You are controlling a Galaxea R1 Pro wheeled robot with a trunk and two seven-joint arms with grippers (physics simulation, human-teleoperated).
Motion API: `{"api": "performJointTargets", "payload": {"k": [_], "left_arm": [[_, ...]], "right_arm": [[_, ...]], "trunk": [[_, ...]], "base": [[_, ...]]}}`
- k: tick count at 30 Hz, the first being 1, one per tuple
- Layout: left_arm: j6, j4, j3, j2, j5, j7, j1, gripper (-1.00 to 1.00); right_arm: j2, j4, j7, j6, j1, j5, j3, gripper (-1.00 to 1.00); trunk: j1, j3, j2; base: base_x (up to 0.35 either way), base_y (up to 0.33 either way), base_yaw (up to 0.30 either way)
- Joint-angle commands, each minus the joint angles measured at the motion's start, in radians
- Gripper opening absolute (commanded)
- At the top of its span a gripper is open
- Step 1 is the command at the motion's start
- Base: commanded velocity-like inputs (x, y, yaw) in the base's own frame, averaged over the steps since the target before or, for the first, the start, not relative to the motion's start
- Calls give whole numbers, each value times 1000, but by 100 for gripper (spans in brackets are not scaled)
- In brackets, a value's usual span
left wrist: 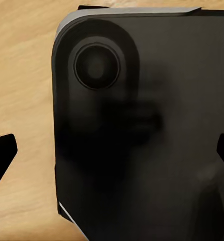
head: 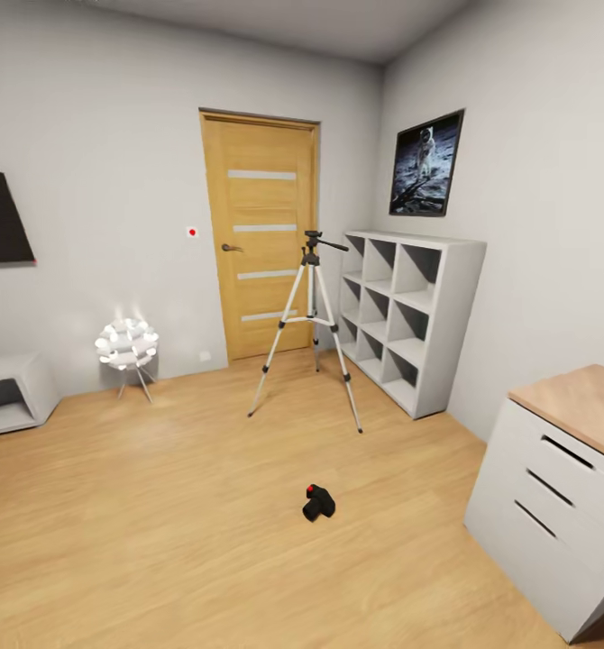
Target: Attach the digital camera to the camera tripod in the bedroom.
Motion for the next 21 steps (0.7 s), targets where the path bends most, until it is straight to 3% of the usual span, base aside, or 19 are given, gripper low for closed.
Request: {"api": "performJointTargets", "payload": {"k": [1, 6, 11, 21], "left_arm": [[-2, -1, 1, 0, 3, 0, 0, 100], [-2, -1, 1, -1, 4, 0, 0, 100], [3, -1, 0, -1, 4, 0, 0, 100], [13, -1, -3, -1, 5, 0, 0, 100]], "right_arm": [[0, 0, -1, -1, 0, 2, 0, 100], [0, 0, -1, -1, 0, 2, 0, 100], [0, 0, -3, -2, 0, 2, -1, 100], [-3, 0, -5, -5, 0, 2, -1, 100]], "trunk": [[0, -1, 0], [0, -1, 0], [0, -1, 0], [0, -1, 0]], "base": [[0, 0, 263], [0, 0, 226], [32, -17, 66], [216, -137, 10]]}}
